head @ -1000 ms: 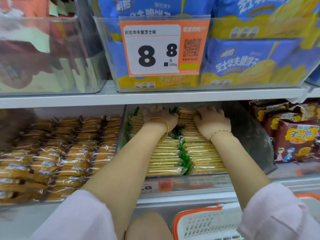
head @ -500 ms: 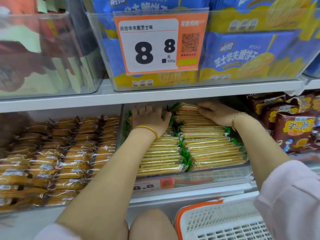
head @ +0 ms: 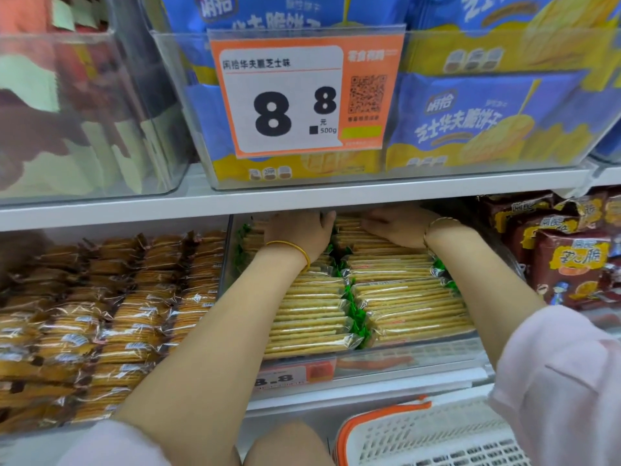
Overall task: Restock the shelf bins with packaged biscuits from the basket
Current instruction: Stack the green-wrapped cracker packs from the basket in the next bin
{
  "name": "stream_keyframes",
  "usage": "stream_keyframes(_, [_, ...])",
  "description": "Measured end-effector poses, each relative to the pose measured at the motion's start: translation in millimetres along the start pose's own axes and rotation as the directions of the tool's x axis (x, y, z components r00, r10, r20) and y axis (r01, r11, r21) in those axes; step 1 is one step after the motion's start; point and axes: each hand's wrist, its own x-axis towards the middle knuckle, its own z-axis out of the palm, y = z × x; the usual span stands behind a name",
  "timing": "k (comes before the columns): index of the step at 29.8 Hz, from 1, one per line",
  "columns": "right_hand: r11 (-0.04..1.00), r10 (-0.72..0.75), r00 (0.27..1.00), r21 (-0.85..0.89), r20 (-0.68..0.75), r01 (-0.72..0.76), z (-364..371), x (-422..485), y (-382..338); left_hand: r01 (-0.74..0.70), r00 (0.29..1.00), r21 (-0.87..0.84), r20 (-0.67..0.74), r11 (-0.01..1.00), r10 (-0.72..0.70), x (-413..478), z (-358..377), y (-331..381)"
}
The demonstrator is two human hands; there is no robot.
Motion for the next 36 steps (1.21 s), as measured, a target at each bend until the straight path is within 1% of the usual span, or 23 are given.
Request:
stream_keyframes(2, [0.999,-0.03,0.999,-0.012,-0.014,0.029,1.1,-3.1,1.9,-0.087,0.996,0.011,0.013,0.996,0.087,3.7,4.1,8.5])
stream_keyframes(4, [0.996,-0.016,0.997,0.082,-0.078,0.023,1.8,-8.8,6.7,-0.084,0.993,0.024,0.089,0.996,0.081,6.0,6.5,13.0])
stream_keyframes(5, [0.987,0.034,0.99,0.157,-0.134,-0.013,0.9,-12.9,10.0,-0.069,0.991,0.017,0.115,0.997,0.067,7.2,7.7,12.9])
stream_keyframes(6, [0.97,0.121,0.977,0.228,-0.173,-0.08,-0.6,-17.2,15.4,-0.059,0.99,0.012,0.128,0.998,0.057,7.1,8.9,11.9])
stream_keyframes(7, [0.941,0.221,0.96,0.295,-0.17,-0.164,-2.7,-22.6,20.1,-0.053,0.99,0.013,0.128,0.999,0.051,6.3,10.2,11.0])
stream_keyframes(8, [0.895,0.314,0.943,0.367,-0.111,-0.255,-3.8,-28.3,23.7,-0.048,0.991,0.018,0.122,0.999,0.046,4.9,11.1,10.5])
stream_keyframes(9, [0.834,0.372,0.928,0.446,-0.021,-0.324,-3.1,-34.6,24.6,-0.045,0.992,0.027,0.116,0.999,0.041,3.7,11.8,10.6])
stream_keyframes(10, [0.786,0.397,0.916,0.496,0.052,-0.369,-0.1,-40.6,23.3,-0.041,0.993,0.032,0.115,0.999,0.037,2.5,11.7,11.3])
stream_keyframes(11, [0.773,0.398,0.914,0.507,0.082,-0.382,3.6,-43.6,21.5,-0.04,0.992,0.034,0.117,0.999,0.036,1.9,11.1,12.5])
stream_keyframes(14, [0.846,0.344,0.939,0.431,0.006,-0.313,11.5,-38.0,20.8,-0.028,0.987,0.007,0.161,1.0,0.027,4.6,6.1,14.4])
stream_keyframes(17, [0.869,0.249,0.968,0.45,-0.036,-0.207,10.3,-32.5,17.1,-0.002,0.984,-0.034,0.177,0.999,0.008,12.1,0.8,9.0])
stream_keyframes(19, [0.885,0.207,0.978,0.425,0.003,-0.189,9.0,-30.6,15.9,0.015,0.978,-0.081,0.209,0.997,0.002,15.3,-0.8,5.4])
stream_keyframes(21, [0.894,0.215,0.974,0.387,0.072,-0.226,5.0,-29.3,17.0,0.021,0.972,-0.113,0.236,0.993,0.006,16.4,-0.5,3.8])
stream_keyframes(23, [0.918,0.23,0.971,0.317,0.065,-0.238,-0.2,-25.3,19.1,0.018,0.973,-0.128,0.229,0.992,0.012,15.7,0.5,4.3])
stream_keyframes(25, [0.957,0.26,0.962,0.154,-0.08,-0.246,-4.2,-15.9,20.7,0.012,0.977,-0.131,0.211,0.991,0.016,13.8,1.7,5.6])
stream_keyframes(26, [0.972,0.232,0.956,0.061,-0.176,-0.225,-3.5,-10.1,19.0,0.01,0.979,-0.128,0.202,0.992,0.016,12.4,2.1,6.1])
stream_keyframes(28, [0.994,0.057,0.95,-0.074,-0.307,-0.083,1.0,-0.3,6.2,0.008,0.982,-0.119,0.189,0.993,0.014,10.3,3.2,7.0])
stream_keyframes(29, [0.991,-0.046,0.948,-0.131,-0.314,0.005,3.9,4.3,-1.5,-0.001,0.983,-0.121,0.18,0.993,0.022,10.3,4.0,6.2])
stream_keyframes(30, [0.98,-0.127,0.952,-0.183,-0.279,0.077,7.4,9.3,-7.3,-0.009,0.985,-0.138,0.167,0.99,0.032,9.9,3.3,5.2])
stream_keyframes(31, [0.97,-0.161,0.963,-0.217,-0.218,0.113,10.3,12.4,-12.7,-0.016,0.988,-0.161,0.152,0.987,0.04,10.4,2.2,2.4])
stream_keyframes(33, [0.973,-0.104,0.99,-0.215,-0.096,0.081,16.7,15.6,-16.0,-0.019,0.995,-0.137,0.098,0.99,0.033,10.7,1.5,-6.8])
stream_keyframes(34, [0.98,-0.068,0.995,-0.191,-0.076,0.053,17.9,15.6,-16.0,-0.01,0.997,-0.074,0.082,0.997,0.016,10.4,1.7,-12.0])
stream_keyframes(36, [0.981,-0.059,0.994,-0.189,-0.092,0.041,15.1,11.4,-17.8,0.038,0.991,0.046,0.131,0.998,-0.043,7.8,2.7,-19.7])
